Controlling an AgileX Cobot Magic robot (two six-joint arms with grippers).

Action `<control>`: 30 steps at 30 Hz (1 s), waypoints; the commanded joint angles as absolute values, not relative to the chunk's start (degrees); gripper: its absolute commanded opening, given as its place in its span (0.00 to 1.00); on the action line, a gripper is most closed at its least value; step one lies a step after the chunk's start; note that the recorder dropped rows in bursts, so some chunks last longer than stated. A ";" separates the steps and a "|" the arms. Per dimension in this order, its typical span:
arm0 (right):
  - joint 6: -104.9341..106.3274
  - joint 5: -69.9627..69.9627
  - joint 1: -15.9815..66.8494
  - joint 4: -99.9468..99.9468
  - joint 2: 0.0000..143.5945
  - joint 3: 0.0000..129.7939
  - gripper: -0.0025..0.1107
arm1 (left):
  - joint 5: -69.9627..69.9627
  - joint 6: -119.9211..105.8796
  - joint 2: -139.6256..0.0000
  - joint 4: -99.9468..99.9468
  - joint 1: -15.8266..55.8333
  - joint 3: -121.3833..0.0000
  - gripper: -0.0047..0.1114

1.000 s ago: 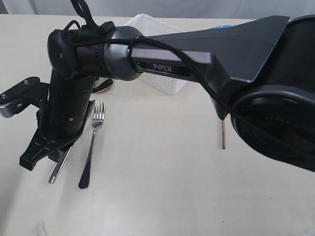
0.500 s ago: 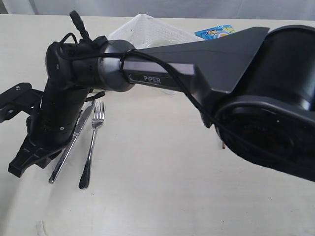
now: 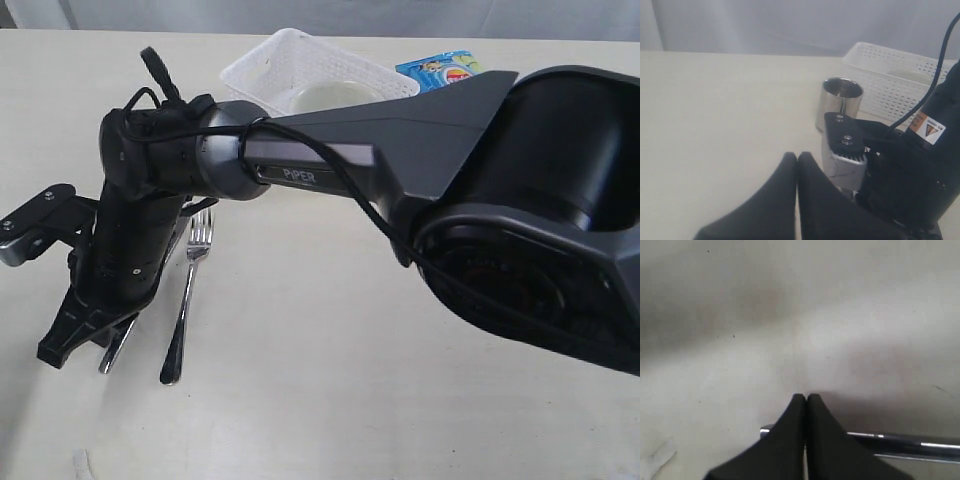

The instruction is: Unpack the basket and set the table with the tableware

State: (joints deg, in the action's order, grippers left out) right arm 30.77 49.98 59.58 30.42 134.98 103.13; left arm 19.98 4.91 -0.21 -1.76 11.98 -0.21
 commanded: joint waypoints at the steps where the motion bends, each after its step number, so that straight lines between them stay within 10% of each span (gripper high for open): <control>1: 31.20 49.41 59.52 29.90 135.03 103.23 0.02 | 19.85 4.73 0.00 -1.72 12.24 0.00 0.04; 30: 30.71 49.10 59.52 28.37 135.03 102.84 0.02 | 19.85 4.73 0.00 -1.72 12.24 0.00 0.04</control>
